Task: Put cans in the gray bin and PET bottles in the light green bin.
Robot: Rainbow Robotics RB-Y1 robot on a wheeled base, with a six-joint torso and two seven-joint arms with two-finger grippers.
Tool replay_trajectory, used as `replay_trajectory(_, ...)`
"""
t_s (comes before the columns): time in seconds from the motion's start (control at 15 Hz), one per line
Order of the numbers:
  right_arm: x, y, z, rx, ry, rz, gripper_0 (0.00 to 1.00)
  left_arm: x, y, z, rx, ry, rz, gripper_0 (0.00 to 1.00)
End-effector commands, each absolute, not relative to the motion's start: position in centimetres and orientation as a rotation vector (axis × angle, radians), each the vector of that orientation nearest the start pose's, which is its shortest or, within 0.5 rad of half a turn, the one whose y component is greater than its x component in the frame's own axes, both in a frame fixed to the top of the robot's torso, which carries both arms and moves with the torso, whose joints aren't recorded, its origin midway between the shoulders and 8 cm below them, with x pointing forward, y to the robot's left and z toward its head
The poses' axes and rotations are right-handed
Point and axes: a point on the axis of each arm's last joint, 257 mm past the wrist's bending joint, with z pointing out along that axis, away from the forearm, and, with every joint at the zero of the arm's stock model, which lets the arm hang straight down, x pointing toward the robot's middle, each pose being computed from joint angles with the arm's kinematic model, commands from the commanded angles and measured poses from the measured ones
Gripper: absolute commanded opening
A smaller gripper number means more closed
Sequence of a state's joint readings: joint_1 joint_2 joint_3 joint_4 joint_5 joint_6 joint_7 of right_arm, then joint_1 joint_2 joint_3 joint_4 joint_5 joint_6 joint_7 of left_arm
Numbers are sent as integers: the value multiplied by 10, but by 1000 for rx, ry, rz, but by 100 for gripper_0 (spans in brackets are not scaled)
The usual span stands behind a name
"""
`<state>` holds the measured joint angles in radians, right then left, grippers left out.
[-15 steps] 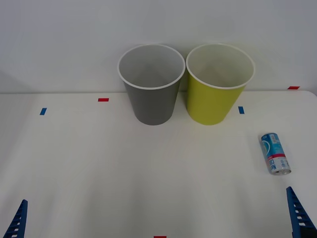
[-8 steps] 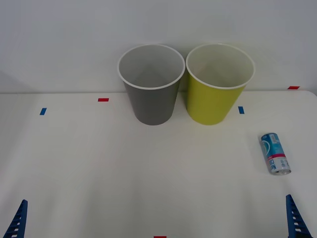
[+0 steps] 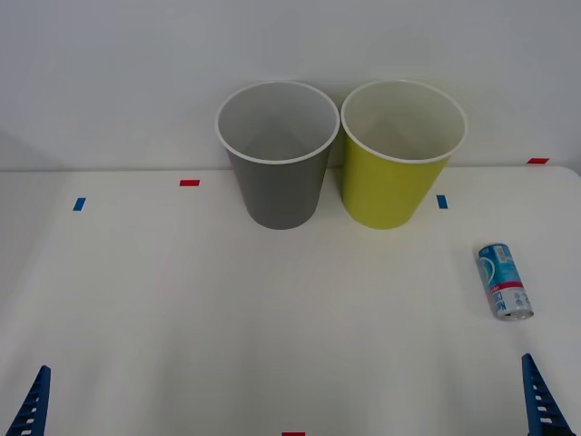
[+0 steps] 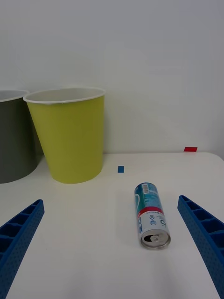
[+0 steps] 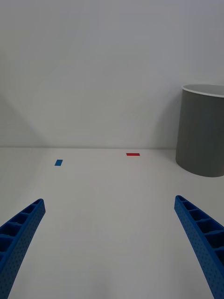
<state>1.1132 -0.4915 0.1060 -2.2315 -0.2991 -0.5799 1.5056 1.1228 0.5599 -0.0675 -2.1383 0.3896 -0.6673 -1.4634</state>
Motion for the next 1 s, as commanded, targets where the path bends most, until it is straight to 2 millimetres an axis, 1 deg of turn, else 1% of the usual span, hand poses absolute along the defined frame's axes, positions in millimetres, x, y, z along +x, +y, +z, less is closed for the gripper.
replay_trajectory(0.07,249,-306,-175,-16,1570,24,100,222,339,-186,-36,1500,-51,95)
replay_trajectory(0.4,269,-320,-170,0,1697,-1,100,222,339,-186,-36,1500,-51,95)
replay_trajectory(0.6,284,-330,-177,40,1776,-5,100,222,339,-186,-36,1500,-51,95)
replay_trajectory(0.73,293,-333,-180,66,1845,-2,100,222,339,-186,-36,1500,-51,95)
replay_trajectory(0.87,300,-331,-183,130,1930,28,100,222,339,-186,-36,1500,-51,95)
replay_trajectory(1.0,309,-334,-184,127,1964,-6,100,222,339,-186,-36,1500,-51,95)
